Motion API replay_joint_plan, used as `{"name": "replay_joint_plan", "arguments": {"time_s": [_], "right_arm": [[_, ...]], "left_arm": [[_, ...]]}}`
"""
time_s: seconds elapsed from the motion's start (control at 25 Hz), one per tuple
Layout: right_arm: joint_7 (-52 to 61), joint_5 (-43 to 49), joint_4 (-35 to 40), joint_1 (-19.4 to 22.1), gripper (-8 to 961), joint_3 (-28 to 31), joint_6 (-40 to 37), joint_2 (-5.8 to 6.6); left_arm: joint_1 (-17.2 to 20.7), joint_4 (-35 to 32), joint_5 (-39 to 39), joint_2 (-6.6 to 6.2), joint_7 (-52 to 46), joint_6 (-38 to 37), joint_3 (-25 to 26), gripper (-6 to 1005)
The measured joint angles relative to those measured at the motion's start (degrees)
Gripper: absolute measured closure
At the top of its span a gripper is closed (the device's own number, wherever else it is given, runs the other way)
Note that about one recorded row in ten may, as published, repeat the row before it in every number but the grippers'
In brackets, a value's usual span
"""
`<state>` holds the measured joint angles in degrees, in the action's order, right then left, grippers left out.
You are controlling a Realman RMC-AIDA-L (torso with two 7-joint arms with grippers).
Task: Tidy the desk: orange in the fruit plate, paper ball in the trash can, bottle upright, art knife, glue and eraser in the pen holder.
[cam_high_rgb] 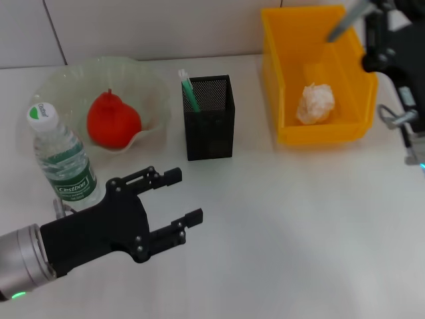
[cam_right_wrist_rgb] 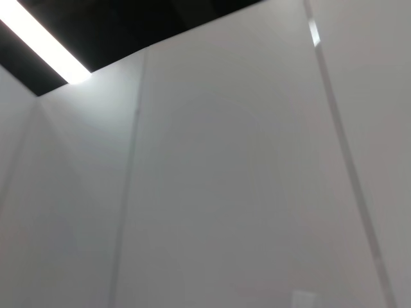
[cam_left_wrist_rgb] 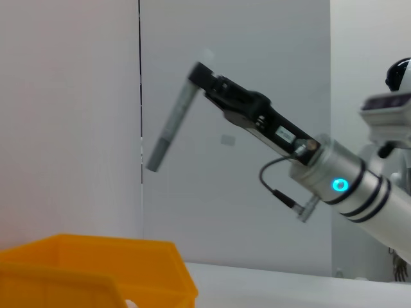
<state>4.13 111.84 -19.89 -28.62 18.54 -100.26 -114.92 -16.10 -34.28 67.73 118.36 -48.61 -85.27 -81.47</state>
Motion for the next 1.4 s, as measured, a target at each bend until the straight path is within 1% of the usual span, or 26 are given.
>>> {"name": "replay_joint_plan", "arguments": {"time_s": [0.04, 0.08, 0.2, 0.28, 0.36, 0.4, 0.48, 0.64, 0.68, 0.8, 0.88, 1.0, 1.12, 1.24, 1.4], "right_arm": [[2.0, 1.3, 0.1, -1.3, 809, 0.0, 1.5, 0.46], [3.5, 2.7, 0.1, -2.4, 809, 0.1, 3.2, 0.87], [7.7, 7.1, 0.3, -5.9, 809, 0.3, 9.1, 1.98], [10.6, 9.6, 0.8, -8.0, 809, 0.3, 13.1, 2.48], [12.2, 10.8, 1.9, -9.4, 809, 0.3, 15.3, 2.42], [12.8, 11.1, 3.2, -10.1, 809, 0.3, 16.0, 1.89], [13.6, 11.3, 5.2, -11.1, 809, 0.4, 17.1, 1.21], [17.1, 11.6, 7.6, -13.2, 809, 0.1, 21.5, 0.72], [17.3, 11.7, 8.4, -13.7, 809, -0.1, 22.1, 0.41], [17.9, 11.8, 11.3, -14.8, 809, -0.2, 22.7, -0.83], [19.3, 12.3, 13.6, -15.8, 810, -0.3, 23.4, -1.8], [20.0, 13.2, 15.2, -16.4, 810, -0.3, 24.5, -2.62], [20.0, 13.8, 15.7, -17.0, 810, -0.3, 27.2, -3.07], [20.0, 14.4, 15.7, -17.5, 810, -0.3, 29.5, -3.2], [20.1, 15.5, 15.7, -18.0, 810, -0.3, 30.7, -3.26]], "left_arm": [[0.0, 0.0, 0.0, 0.0, 0.0, 0.0, 0.0, 306], [-0.1, 1.7, 0.1, 0.0, -0.4, -0.6, 0.1, 285], [-0.2, 2.1, 0.1, 0.0, -1.1, -0.6, 0.1, 260], [-0.1, 2.2, 0.0, 0.03, -1.8, -0.4, 0.8, 243], [0.0, 2.2, 0.0, 0.08, -1.9, 0.1, 1.1, 227], [0.0, 2.2, 0.0, 0.08, -1.9, 0.1, 1.1, 219], [-0.2, 2.3, 0.0, 0.11, -2.2, 0.4, 1.1, 202], [-1.2, 2.6, 0.0, 0.11, -3.2, 0.9, 1.1, 177], [-1.6, 2.7, 0.0, 0.11, -3.5, 1.0, 1.2, 177], [-1.9, 2.9, -0.1, 0.11, -3.8, 1.0, 1.3, 177], [-3.1, 3.4, 0.1, 0.06, -5.1, 1.3, 1.7, 177], [-3.6, 3.6, 0.2, 0.05, -5.5, 1.6, 1.7, 177], [-4.1, 3.8, 0.2, 0.07, -6.2, 2.2, 1.7, 177], [-4.2, 3.8, 0.2, 0.12, -6.4, 2.4, 1.6, 177], [-4.3, 3.8, 0.3, 0.18, -6.8, 2.4, 1.4, 177]]}}
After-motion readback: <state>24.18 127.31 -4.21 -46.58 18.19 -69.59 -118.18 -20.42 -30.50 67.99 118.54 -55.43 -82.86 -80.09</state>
